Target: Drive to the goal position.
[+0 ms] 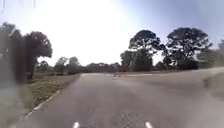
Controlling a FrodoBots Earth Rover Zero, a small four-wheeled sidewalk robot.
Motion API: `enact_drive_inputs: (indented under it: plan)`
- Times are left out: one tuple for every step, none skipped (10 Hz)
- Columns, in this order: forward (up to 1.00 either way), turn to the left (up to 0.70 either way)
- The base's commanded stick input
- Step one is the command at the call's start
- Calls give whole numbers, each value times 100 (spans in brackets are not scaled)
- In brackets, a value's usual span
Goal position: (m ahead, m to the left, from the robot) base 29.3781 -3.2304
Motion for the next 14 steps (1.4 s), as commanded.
enact_drive_inputs:
  plan:
    - [100,0]
    - [100,0]
    - [100,0]
    - [100,0]
    - [100,3]
    - [100,14]
    - [100,40]
    - [100,40]
    - [100,40]
    - [100,40]
    - [100,40]
    - [100,40]
    - [100,11]
    - [100,4]
